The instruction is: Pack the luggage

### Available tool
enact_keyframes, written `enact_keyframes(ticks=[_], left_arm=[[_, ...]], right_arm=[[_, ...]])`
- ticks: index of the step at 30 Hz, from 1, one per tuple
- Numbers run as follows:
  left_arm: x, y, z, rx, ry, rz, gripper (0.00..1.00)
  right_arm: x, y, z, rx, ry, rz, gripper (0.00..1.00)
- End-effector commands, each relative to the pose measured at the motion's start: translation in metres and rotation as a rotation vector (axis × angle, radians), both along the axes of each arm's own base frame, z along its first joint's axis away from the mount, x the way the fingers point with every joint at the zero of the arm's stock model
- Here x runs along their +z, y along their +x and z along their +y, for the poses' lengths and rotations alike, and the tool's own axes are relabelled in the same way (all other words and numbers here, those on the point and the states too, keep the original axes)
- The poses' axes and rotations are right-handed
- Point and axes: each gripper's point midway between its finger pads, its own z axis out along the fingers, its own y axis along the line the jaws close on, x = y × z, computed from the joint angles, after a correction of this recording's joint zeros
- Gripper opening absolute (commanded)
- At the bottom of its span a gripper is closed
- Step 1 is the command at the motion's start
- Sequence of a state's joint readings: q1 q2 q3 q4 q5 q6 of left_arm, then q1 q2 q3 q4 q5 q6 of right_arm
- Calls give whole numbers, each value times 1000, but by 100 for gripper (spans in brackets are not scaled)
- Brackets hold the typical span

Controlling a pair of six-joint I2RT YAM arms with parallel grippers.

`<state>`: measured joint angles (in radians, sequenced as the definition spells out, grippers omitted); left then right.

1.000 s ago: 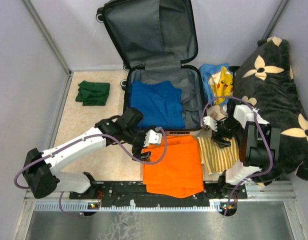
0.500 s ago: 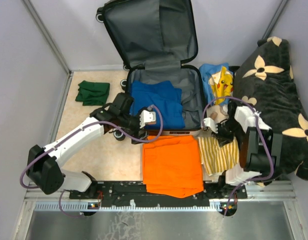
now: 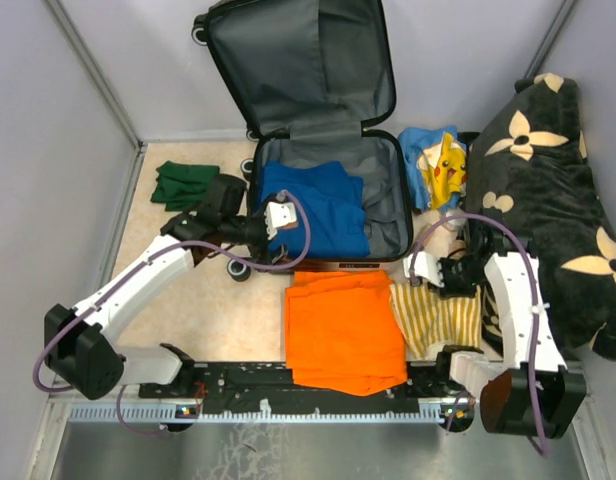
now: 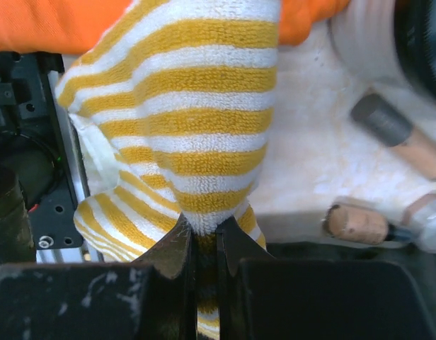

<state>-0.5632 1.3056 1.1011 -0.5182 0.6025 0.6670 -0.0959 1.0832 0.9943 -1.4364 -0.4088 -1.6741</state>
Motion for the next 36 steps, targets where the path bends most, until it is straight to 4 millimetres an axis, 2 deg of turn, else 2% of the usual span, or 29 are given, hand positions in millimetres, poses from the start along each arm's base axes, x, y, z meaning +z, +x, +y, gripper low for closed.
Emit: enact_keyframes(ticks=[1, 11, 13, 16, 21, 25, 26, 31, 36], left_arm=[[28, 13, -1, 43, -79, -67, 94], [47, 35, 12, 139, -132, -74, 94], [52, 40, 15, 162, -141, -81, 94], [56, 48, 20, 195, -149, -77, 94], [64, 59, 28, 250, -163, -72, 94], [69, 74, 42, 329, -180, -55, 95], [70, 78, 46, 347, -186, -50, 95], [75, 95, 68, 446, -212, -29, 95], [76, 103, 79, 495, -221, -34, 95]], right_arm=[[47, 6, 29, 118, 99, -168, 0], [130, 44, 106, 161, 302, -299, 0], [140, 62, 119, 125, 327, -304, 0], [149, 101, 132, 47, 356, -299, 0], [147, 161, 147, -6, 355, -286, 0], [136, 208, 155, -41, 340, -312, 0], [121, 225, 158, -57, 330, -286, 0], [98, 279, 164, -73, 312, -297, 0], [82, 341, 155, -104, 300, -333, 0]])
